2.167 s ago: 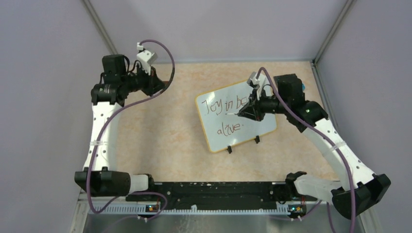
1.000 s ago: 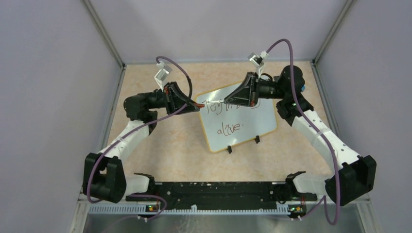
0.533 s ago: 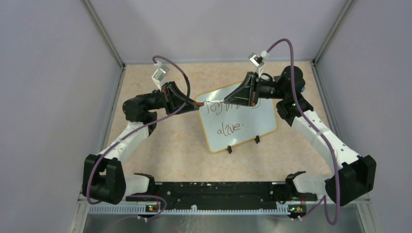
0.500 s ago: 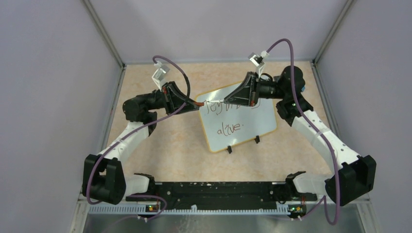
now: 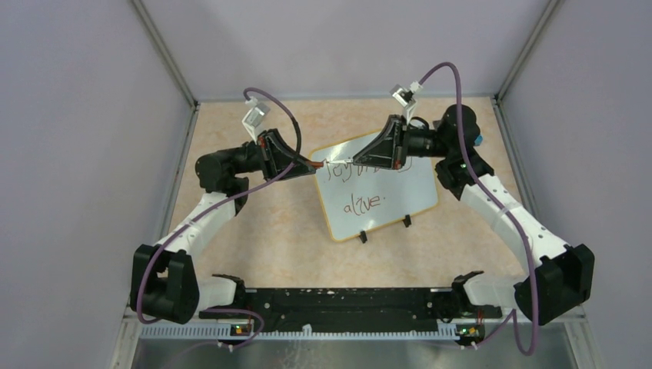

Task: Write a sentence on the whiteboard
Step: Close the whiteboard marker at the center of the board.

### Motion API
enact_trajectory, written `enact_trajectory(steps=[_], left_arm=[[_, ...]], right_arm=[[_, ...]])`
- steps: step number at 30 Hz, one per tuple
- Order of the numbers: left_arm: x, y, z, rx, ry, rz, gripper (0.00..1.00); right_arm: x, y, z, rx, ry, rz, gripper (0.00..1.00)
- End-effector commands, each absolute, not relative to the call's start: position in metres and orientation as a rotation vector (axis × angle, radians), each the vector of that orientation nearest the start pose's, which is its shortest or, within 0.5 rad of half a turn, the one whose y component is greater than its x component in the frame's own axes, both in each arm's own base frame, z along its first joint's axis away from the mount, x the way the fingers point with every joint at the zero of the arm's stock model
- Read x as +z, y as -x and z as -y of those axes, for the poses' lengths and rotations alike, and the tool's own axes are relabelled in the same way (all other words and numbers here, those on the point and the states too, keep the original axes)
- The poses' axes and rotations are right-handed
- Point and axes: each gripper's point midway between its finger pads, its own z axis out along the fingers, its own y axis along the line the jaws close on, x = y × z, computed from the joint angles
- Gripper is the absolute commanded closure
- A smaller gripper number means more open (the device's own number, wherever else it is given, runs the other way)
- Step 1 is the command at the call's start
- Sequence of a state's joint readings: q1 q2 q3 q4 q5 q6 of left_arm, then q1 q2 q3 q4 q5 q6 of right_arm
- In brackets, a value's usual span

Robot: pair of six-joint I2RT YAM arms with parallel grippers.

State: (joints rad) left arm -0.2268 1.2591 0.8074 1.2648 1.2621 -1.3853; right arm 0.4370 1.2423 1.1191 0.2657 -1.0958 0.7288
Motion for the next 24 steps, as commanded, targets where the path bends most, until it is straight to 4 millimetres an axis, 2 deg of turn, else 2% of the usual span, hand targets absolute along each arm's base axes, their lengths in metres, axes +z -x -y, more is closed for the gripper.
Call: enact_trajectory(steps=[1,24], left_arm=[[0.39,-0.201,0.229,-1.735,-0.789,-1.335,1.0],[0.379,-0.201,0.23,-1.717,-0.817,-1.399,1.0]], right_arm=[[0.376,-0.219,-0.294,1.645,0.817,-1.574,1.0],[0.375,-0.213,-0.295,1.621,0.853,-1.579,1.0]])
